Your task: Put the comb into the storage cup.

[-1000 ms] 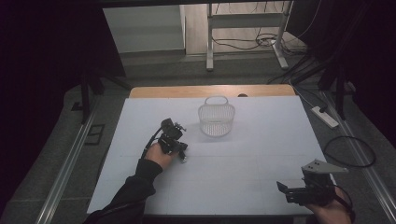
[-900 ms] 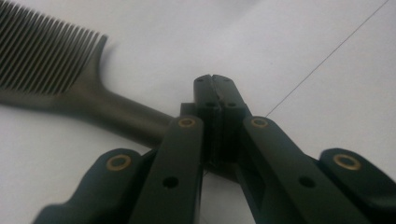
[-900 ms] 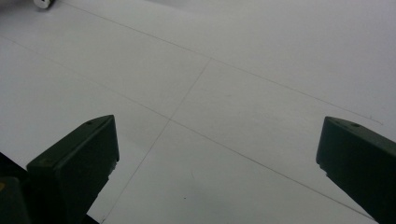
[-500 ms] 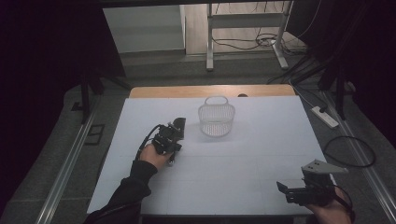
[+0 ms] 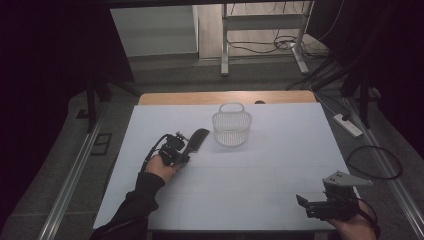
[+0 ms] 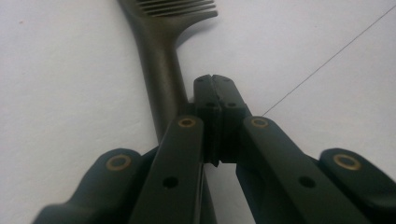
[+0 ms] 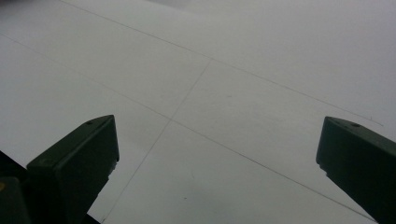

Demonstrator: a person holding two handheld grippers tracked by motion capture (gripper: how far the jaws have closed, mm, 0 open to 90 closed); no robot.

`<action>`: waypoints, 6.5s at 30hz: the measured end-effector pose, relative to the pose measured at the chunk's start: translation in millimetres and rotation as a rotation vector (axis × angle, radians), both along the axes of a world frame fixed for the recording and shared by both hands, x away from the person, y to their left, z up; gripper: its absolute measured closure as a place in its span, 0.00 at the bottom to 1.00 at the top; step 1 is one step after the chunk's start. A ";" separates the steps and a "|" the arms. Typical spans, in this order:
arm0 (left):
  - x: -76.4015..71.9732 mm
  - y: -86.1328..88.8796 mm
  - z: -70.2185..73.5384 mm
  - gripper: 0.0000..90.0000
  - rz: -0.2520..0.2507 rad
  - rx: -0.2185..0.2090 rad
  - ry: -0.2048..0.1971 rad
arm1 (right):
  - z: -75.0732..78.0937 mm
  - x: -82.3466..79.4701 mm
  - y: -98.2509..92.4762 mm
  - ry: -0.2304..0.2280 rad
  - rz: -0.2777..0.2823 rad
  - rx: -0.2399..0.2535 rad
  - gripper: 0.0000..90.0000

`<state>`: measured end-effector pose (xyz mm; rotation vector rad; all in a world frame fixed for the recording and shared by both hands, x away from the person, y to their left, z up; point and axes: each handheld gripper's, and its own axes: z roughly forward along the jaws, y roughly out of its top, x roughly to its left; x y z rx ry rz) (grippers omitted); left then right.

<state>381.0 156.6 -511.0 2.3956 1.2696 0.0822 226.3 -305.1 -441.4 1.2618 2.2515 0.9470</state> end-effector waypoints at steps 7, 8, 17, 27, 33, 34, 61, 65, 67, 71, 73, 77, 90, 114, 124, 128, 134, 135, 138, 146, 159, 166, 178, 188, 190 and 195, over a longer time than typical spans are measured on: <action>0.0 7.7 -0.6 0.99 0.021 0.009 0.008 | 0.1 0.0 0.0 0.000 0.001 0.000 0.00; 0.0 8.2 -0.6 0.99 0.021 0.009 0.008 | 0.0 0.1 0.1 0.000 0.000 0.000 0.00; -7.1 9.3 13.2 0.94 0.007 -0.021 -0.039 | 0.0 0.0 0.1 0.000 0.001 0.000 0.00; -10.3 11.4 25.5 0.75 0.000 -0.024 -0.079 | 0.0 0.0 0.2 0.000 0.001 0.001 0.00; -7.5 15.0 28.2 0.58 0.008 -0.029 -0.088 | 0.0 0.1 0.1 0.001 0.001 0.001 0.00; -6.8 15.8 28.7 0.56 0.012 -0.032 -0.089 | -0.1 0.1 0.1 0.001 0.002 0.002 0.00; 11.9 26.2 29.9 0.00 -0.033 -0.048 -0.090 | -0.1 0.3 -0.5 0.005 0.001 0.007 0.00; 12.7 26.0 21.3 0.00 -0.036 -0.038 -0.079 | 0.0 0.2 -0.5 0.004 0.002 0.007 0.00; 12.7 25.4 18.0 0.00 -0.039 -0.028 -0.076 | 0.0 0.1 -0.5 0.004 0.001 0.006 0.00; 12.2 23.4 13.1 0.00 -0.053 -0.019 -0.072 | -0.1 0.1 -0.7 0.003 0.002 0.008 0.00; 12.0 22.4 11.1 0.00 -0.057 -0.015 -0.070 | 0.0 0.0 -0.6 0.002 0.003 0.008 0.00; 12.1 21.4 6.4 0.00 -0.061 -0.005 -0.062 | 0.0 -0.2 -0.5 0.002 0.004 0.007 0.00; 11.2 16.0 -8.6 0.00 -0.062 0.037 -0.031 | 0.1 -0.1 0.2 -0.001 0.011 0.003 0.00; 9.0 6.1 -7.1 0.19 -0.066 0.121 0.000 | -0.1 -0.2 0.4 -0.001 0.013 -0.001 0.00; 6.0 5.6 -0.5 0.79 -0.046 0.112 -0.011 | -0.2 -1.2 2.5 -0.004 0.034 -0.014 0.00; 6.5 6.0 -0.4 0.80 -0.031 0.104 0.000 | -0.3 -1.4 2.8 -0.005 0.037 -0.015 0.00; 9.8 13.3 -1.1 0.81 0.004 0.037 0.033 | -0.2 -1.8 2.9 -0.009 0.041 -0.017 0.00; 10.4 14.9 -1.3 0.81 0.014 0.020 0.041 | -0.1 -1.8 2.9 -0.009 0.041 -0.017 0.00; 11.0 17.4 -1.4 0.81 0.022 0.000 0.048 | -0.1 -1.8 2.8 -0.009 0.041 -0.017 0.00; 8.4 23.5 4.2 0.81 0.036 -0.015 0.017 | 0.1 -2.3 2.7 -0.011 0.042 -0.016 0.00; -2.2 30.8 19.7 0.80 0.044 -0.071 -0.054 | 0.2 -2.4 2.8 -0.013 0.043 -0.015 0.00; -8.9 31.2 27.0 0.80 0.040 -0.089 -0.088 | 0.4 -2.6 2.4 -0.016 0.041 -0.013 0.00; -22.2 36.0 38.4 0.80 0.047 -0.134 -0.136 | 0.6 -3.2 2.1 -0.021 0.041 -0.010 0.00; -33.0 39.9 46.2 0.80 0.050 -0.161 -0.156 | 0.6 -3.2 2.2 -0.021 0.042 -0.010 0.00; -34.2 41.2 47.4 0.80 0.053 -0.164 -0.156 | 0.6 -3.1 2.3 -0.021 0.043 -0.010 0.00; -36.8 46.0 49.2 0.80 0.061 -0.176 -0.164 | 0.6 -3.1 2.4 -0.020 0.044 -0.011 0.00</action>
